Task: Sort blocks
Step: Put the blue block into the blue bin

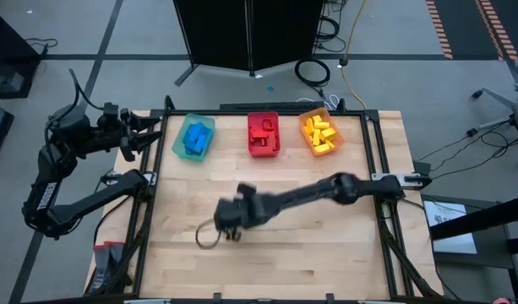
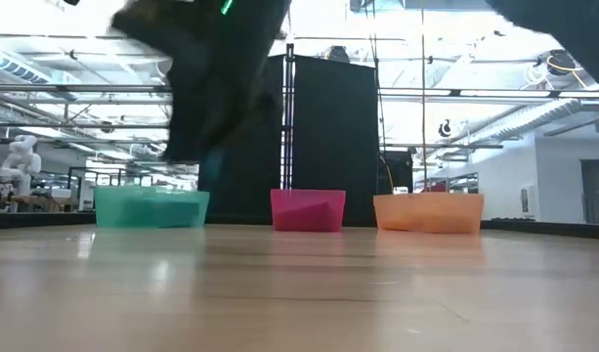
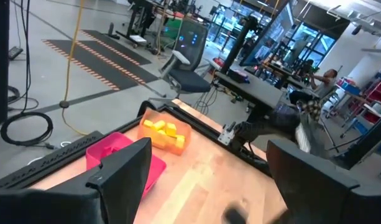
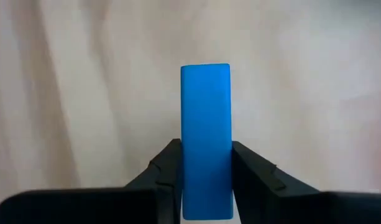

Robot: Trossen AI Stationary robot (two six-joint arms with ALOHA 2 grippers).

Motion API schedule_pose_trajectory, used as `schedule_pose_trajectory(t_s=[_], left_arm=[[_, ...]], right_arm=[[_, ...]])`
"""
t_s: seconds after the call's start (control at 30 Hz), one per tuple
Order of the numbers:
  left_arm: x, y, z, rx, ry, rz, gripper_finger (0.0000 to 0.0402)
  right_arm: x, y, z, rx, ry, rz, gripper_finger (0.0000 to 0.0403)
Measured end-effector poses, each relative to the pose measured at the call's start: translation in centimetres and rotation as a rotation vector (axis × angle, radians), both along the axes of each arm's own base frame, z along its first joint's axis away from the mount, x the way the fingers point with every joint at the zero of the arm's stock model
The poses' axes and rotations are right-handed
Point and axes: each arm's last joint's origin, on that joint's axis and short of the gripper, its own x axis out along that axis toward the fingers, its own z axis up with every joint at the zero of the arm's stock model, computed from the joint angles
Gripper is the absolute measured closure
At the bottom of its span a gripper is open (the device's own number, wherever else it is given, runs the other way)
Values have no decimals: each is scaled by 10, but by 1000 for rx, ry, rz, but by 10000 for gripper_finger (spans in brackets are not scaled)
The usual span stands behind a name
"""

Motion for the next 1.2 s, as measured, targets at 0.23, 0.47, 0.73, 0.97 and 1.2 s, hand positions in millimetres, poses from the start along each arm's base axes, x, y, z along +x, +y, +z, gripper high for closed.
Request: schedule_pose_trajectory(t_s=[0.23,0.47,0.73,0.97,1.2], left_arm=[[3,1,8,20,-92,-57,78],[9,4,26,92,-348,-161,78],[17,10,30,154,-506,-226,80],[40,26,21,80,-563,-307,116],[69,35,13,77,-537,-371,129]], right_arm=[[-33,-48,148,-149,-410,-141,319],[-63,-78,242,-285,-776,-162,319],[-68,-93,269,-387,-918,-142,319],[-67,-107,270,-405,-920,-169,319],[-67,-110,272,-419,-928,-171,319]])
